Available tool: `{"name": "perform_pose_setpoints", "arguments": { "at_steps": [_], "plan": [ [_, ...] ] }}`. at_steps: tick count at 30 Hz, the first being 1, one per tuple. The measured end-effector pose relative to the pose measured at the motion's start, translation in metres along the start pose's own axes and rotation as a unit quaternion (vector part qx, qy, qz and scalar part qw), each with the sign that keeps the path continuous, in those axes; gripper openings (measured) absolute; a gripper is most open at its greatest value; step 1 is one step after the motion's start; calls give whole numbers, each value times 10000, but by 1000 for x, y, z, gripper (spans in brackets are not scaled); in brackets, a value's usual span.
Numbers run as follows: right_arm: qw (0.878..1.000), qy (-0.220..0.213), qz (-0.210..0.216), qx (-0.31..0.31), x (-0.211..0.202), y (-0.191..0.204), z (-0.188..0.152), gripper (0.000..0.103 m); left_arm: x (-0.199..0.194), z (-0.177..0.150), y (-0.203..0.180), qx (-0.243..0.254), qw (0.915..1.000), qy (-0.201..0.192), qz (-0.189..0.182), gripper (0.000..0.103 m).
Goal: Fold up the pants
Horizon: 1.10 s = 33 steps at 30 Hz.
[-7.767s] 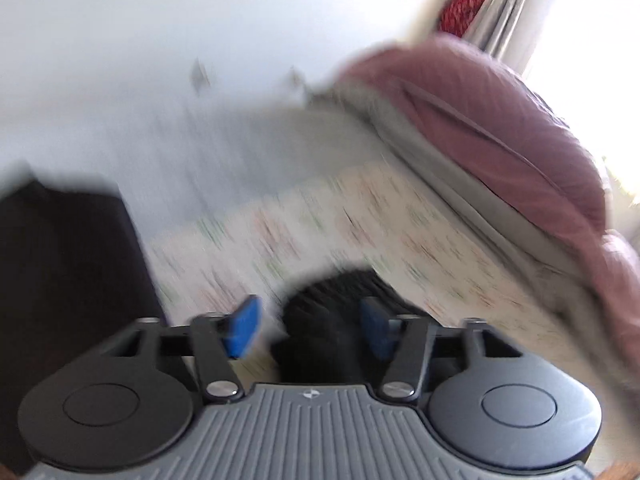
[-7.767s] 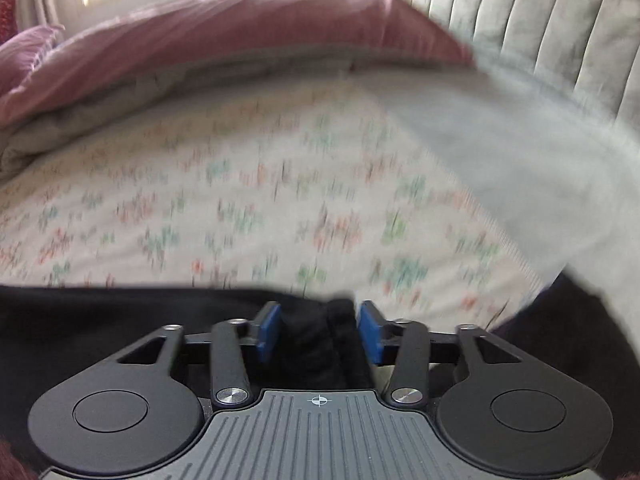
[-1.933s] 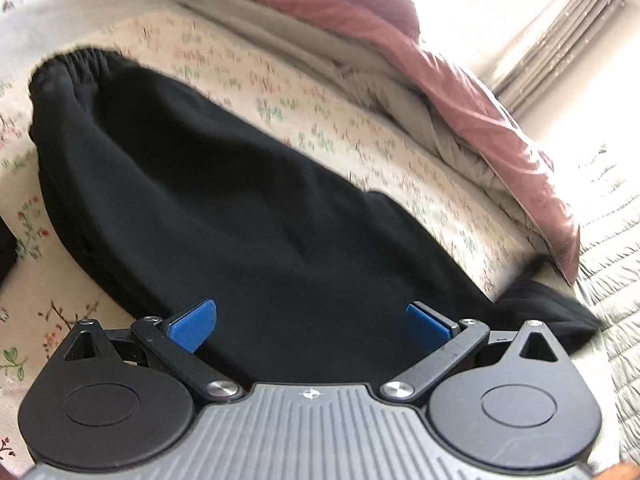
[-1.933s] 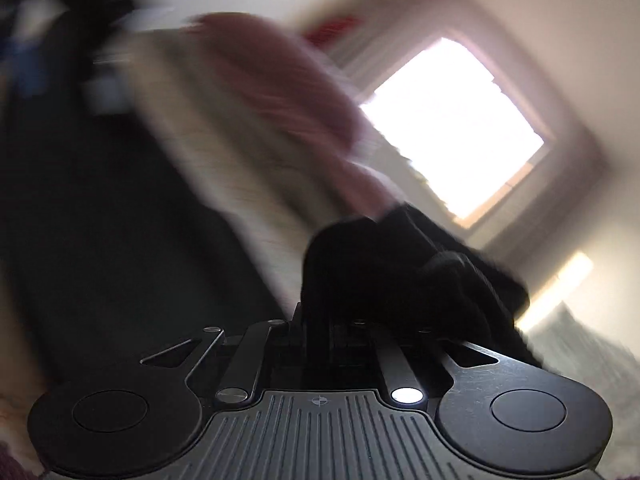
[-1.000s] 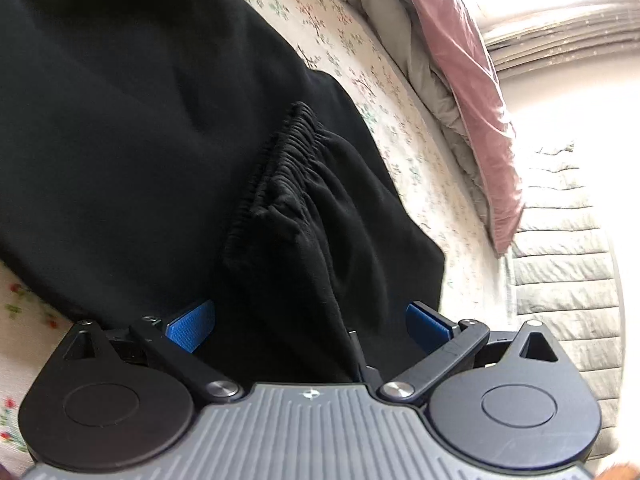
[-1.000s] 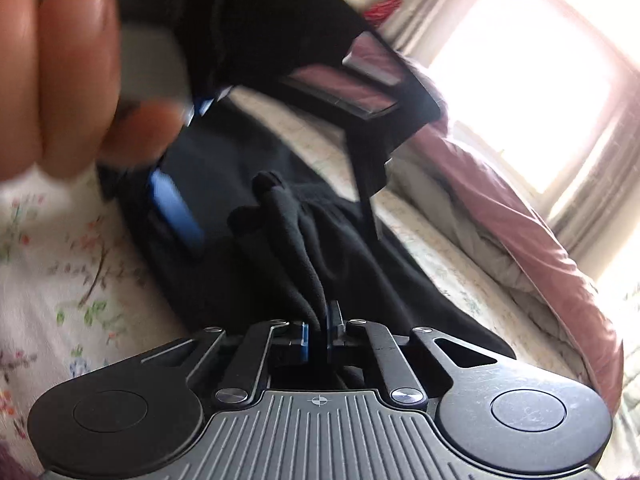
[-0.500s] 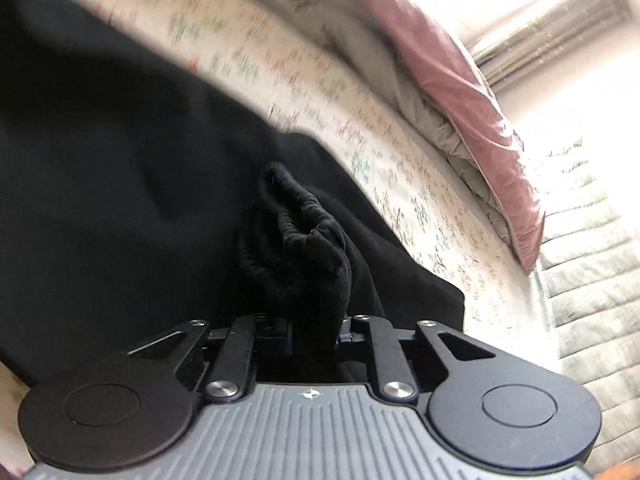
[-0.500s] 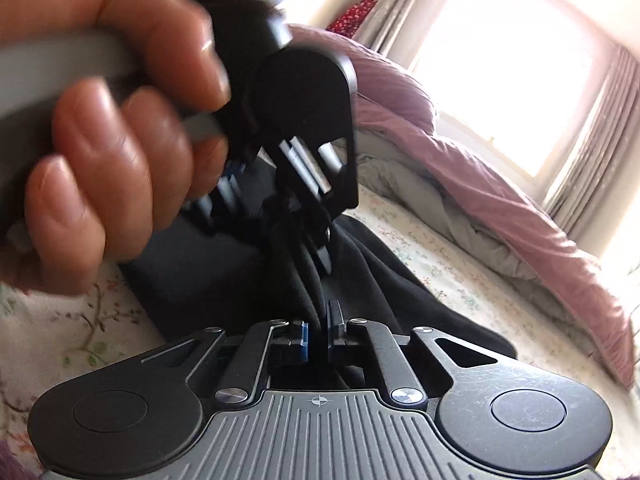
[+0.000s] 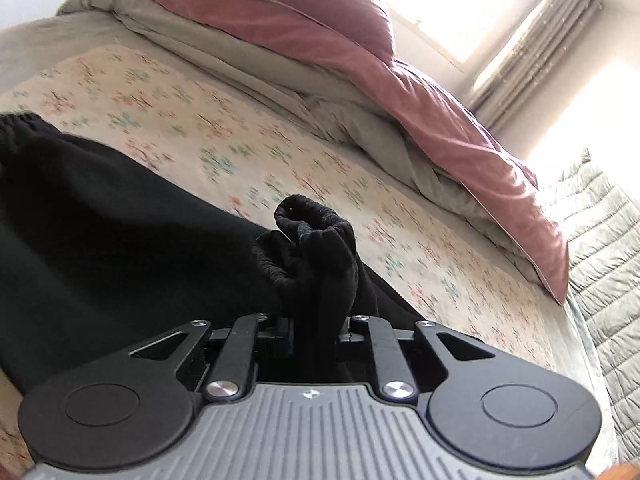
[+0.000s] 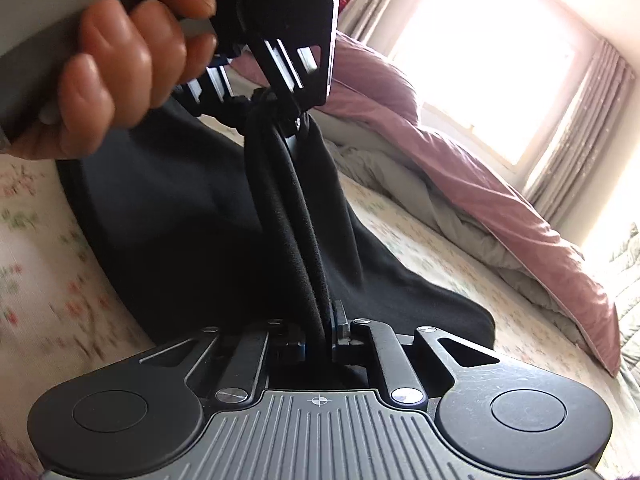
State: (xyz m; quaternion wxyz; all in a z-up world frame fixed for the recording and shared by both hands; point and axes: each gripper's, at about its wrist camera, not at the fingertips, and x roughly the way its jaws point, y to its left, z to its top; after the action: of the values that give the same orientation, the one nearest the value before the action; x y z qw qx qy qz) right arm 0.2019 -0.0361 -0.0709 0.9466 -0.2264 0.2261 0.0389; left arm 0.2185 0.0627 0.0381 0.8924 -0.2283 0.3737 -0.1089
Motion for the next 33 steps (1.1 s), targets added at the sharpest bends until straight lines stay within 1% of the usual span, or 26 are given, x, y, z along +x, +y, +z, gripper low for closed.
{"name": "perform_pose_setpoints", "arguments": {
  "at_steps": [3, 8, 14, 18, 20, 22, 25, 28, 31, 33],
  "plan": [
    [9998, -55, 206, 37, 7, 10, 11, 9, -10, 10, 15, -13, 9998, -131, 134, 32],
    [9984, -117, 554, 70, 15, 29, 35, 9, -26, 21, 51, -109, 9989, -323, 333, 32],
    [9971, -167, 740, -107, 17, 69, 47, 9, -39, 26, 81, -229, 9969, -500, 566, 32],
    [9962, -163, 828, -197, 19, 86, 53, 9, -42, 27, 101, -354, 9955, -454, 757, 32],
    [9961, -110, 850, -207, 19, 92, 55, 9, -38, 23, 105, -421, 9945, -384, 879, 32],
    [9959, -10, 869, -236, 20, 95, 53, 9, -33, 19, 108, -390, 9933, -295, 1049, 33],
    [9952, 57, 890, -412, 23, 99, 49, 10, -21, 12, 112, -415, 9894, -41, 1389, 35],
    [9943, 109, 997, -365, 22, 93, 49, 11, -18, 13, 116, -432, 9891, 28, 1408, 37],
    [9916, 140, 1258, -258, 17, 79, 49, 14, -18, 14, 116, -435, 9889, 57, 1417, 38],
    [9893, 130, 1427, -260, 12, 67, 45, 14, -18, 13, 116, -416, 9888, 59, 1436, 38]
  ]
}}
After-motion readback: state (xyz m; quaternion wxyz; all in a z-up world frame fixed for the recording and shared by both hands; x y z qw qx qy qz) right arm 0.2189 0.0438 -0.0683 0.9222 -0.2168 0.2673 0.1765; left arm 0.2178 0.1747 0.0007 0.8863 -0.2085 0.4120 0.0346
